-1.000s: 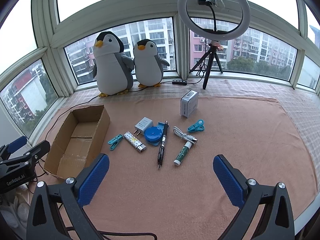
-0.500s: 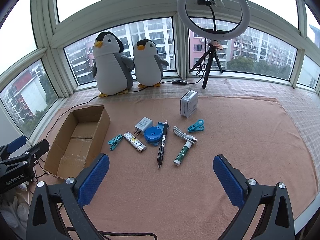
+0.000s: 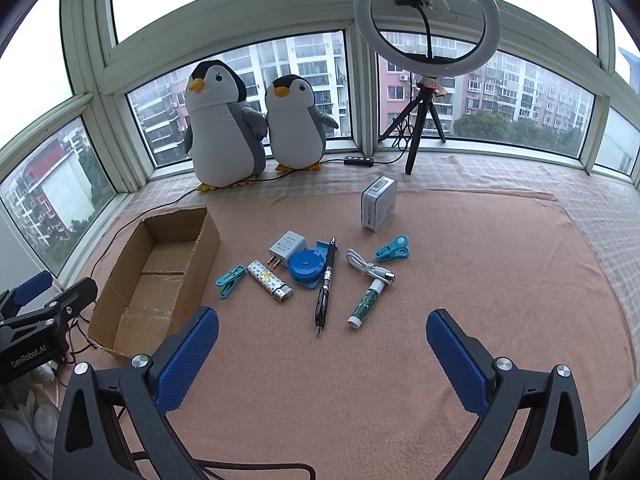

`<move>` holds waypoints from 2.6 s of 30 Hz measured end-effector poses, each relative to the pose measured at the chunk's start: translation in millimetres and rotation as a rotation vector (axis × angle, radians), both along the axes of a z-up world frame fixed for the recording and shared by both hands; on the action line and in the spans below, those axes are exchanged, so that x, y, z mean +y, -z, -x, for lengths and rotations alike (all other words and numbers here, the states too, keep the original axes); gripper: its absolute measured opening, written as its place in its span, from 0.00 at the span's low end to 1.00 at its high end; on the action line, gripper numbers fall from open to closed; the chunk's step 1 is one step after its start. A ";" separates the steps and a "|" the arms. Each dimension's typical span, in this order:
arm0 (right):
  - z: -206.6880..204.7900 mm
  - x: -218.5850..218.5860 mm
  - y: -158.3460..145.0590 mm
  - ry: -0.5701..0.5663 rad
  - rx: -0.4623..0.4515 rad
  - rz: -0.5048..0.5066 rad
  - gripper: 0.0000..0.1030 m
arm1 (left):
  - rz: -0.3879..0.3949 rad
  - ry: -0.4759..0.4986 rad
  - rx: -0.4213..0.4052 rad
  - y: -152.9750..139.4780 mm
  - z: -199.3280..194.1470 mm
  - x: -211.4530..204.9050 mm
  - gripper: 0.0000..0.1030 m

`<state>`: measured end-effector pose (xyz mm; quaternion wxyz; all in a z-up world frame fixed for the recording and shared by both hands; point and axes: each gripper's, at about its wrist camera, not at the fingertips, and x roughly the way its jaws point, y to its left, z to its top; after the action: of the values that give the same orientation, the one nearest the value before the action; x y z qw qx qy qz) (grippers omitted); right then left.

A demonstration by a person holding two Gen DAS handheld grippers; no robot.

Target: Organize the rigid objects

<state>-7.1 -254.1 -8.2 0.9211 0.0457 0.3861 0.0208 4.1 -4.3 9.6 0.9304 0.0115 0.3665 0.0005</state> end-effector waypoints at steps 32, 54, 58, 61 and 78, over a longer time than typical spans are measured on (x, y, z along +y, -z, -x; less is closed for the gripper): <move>-23.3 -20.8 38.0 0.005 0.095 -0.025 1.00 | -0.037 -0.229 0.218 113.1 -53.0 105.2 0.85; -112.8 -64.3 114.8 0.112 0.337 -0.147 0.69 | -0.037 -0.242 0.311 162.7 -67.1 115.8 0.46; -130.9 -64.5 129.0 0.125 0.384 -0.127 0.55 | -0.033 -0.240 0.316 163.7 -64.4 116.2 0.41; -138.6 -62.0 136.8 0.117 0.409 -0.121 0.50 | -0.032 -0.242 0.312 164.0 -64.0 115.5 0.40; -144.5 -58.8 151.6 0.060 0.433 -0.006 0.14 | -0.033 -0.244 0.308 163.6 -64.1 115.4 0.36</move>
<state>137.4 -312.9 -159.8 0.8166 0.0634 0.5734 -0.0158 68.2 111.1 -154.0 0.8560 -0.0177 0.5031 0.1176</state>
